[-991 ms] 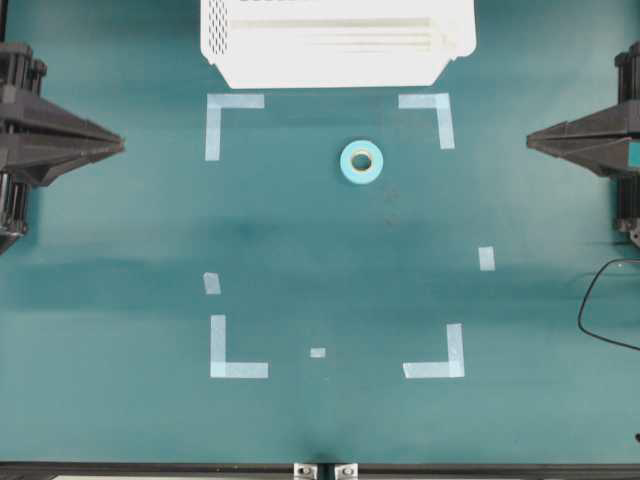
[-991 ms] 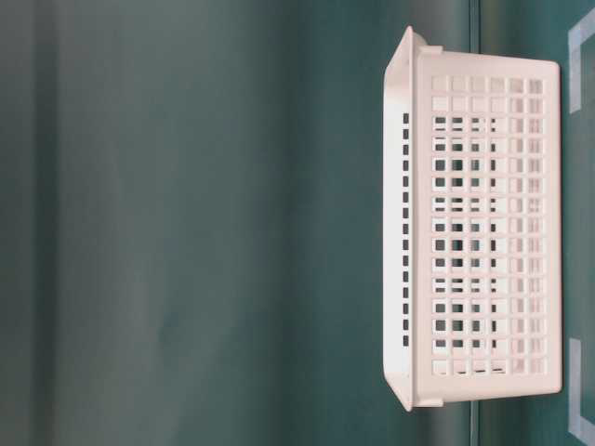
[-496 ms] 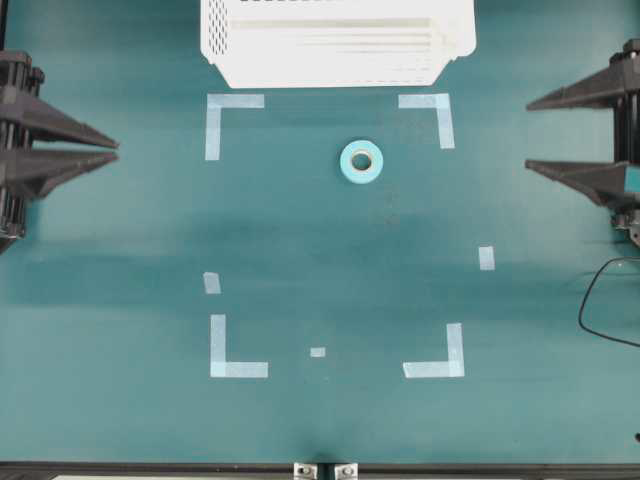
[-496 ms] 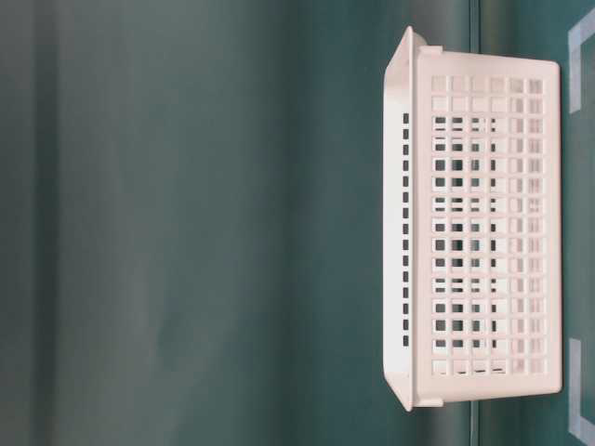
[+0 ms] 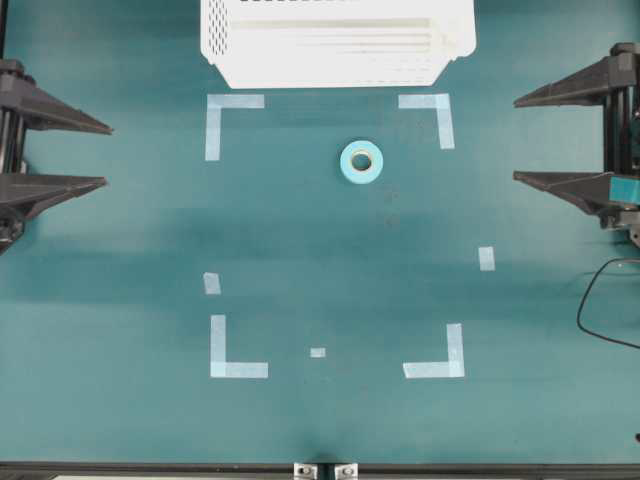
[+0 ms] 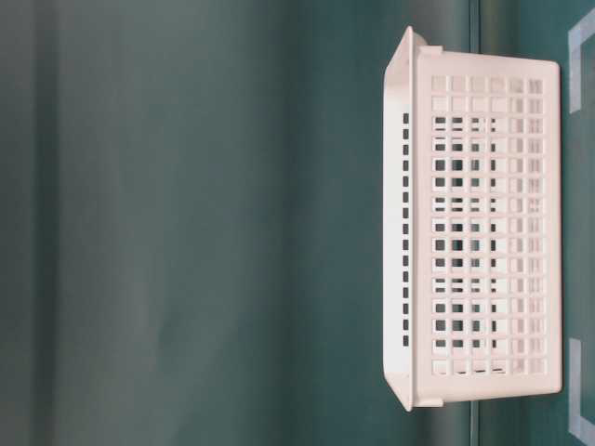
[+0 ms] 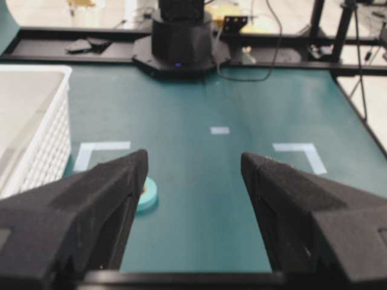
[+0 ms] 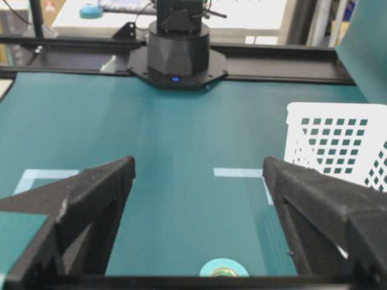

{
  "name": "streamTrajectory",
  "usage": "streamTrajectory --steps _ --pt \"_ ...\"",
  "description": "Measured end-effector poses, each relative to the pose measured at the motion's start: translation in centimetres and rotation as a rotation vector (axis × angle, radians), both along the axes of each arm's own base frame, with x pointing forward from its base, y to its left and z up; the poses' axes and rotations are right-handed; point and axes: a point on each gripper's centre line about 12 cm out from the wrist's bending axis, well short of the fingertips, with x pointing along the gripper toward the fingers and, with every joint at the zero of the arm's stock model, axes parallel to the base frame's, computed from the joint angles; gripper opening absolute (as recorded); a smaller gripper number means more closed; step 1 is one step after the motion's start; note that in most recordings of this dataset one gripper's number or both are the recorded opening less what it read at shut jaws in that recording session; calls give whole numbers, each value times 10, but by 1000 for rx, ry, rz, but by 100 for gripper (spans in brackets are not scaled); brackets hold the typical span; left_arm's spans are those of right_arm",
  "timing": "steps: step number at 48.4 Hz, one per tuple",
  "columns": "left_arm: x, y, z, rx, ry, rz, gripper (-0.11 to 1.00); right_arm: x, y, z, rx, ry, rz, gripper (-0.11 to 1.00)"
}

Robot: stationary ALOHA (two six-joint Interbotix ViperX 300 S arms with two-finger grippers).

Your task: Put the tape into the white basket.

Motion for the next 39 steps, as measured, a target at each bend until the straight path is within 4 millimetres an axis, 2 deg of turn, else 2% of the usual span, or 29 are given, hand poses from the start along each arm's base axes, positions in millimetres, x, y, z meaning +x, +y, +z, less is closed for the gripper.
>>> streamTrajectory --steps 6,16,39 --pt "-7 0 -10 2 20 -1 19 1 -3 0 -3 5 -12 97" --pt "-16 0 -28 17 84 -5 6 1 -9 -3 -2 22 -44 97" --pt "-29 0 -62 101 177 -15 2 4 -16 -15 7 113 -74 97"
